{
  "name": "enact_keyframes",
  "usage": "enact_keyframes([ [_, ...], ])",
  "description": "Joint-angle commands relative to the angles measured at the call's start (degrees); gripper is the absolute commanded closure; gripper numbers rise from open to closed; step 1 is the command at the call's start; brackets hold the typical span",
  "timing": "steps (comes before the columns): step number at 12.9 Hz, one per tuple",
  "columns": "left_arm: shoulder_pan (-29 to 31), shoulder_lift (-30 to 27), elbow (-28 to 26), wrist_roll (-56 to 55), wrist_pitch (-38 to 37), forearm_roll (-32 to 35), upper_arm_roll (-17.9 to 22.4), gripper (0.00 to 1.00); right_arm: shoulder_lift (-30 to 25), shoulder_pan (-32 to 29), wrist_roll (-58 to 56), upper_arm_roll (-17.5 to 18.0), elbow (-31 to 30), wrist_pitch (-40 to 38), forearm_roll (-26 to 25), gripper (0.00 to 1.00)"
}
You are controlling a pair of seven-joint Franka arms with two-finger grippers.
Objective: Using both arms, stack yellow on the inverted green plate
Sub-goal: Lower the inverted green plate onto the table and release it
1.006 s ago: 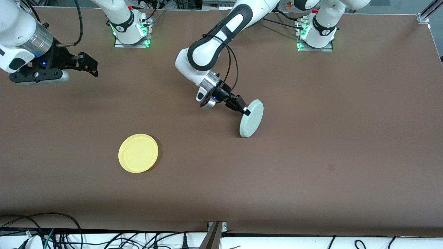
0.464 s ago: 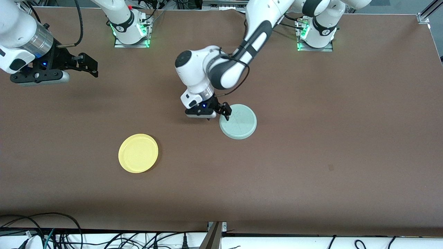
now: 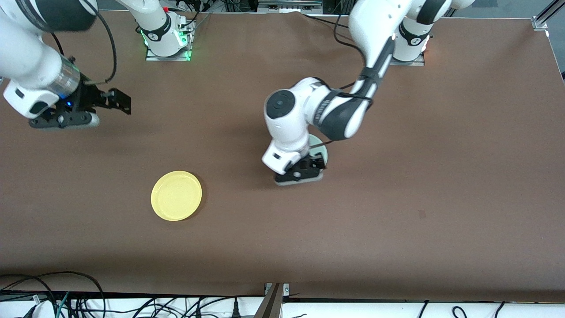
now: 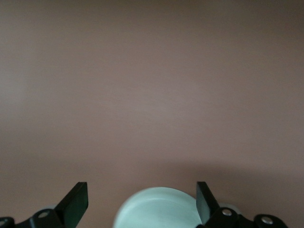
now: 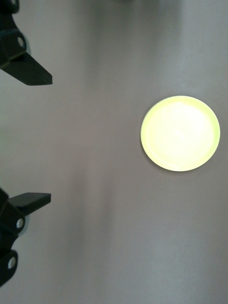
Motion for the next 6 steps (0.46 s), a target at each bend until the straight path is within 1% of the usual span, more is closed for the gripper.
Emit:
enact_keyframes([
  [1, 6.3, -8.8, -3.0, 3.9, -8.8, -1.1, -0.6, 0.0, 6.9, -0.6, -2.0, 0.1, 0.7, 6.8, -1.7, 0.0],
  [2, 8.8, -11.2, -3.1, 8.2, -11.5, -1.1, -0.6, 0.0, 8.7, -1.3, -3.8, 0.1, 0.7, 9.7, -2.4, 0.0],
  [4, 14.9, -15.8, -3.2, 18.3, -15.4, -1.8, -0.9, 0.0, 14.2, -2.4, -7.6, -0.2, 1.5, 15.3, -3.7, 0.0],
  [6, 19.0, -18.6, -3.4, 29.7, -19.5, -1.8, -0.9, 0.0, 21.6, -5.1, -10.0, -0.2, 5.7, 18.4, -3.0, 0.0],
])
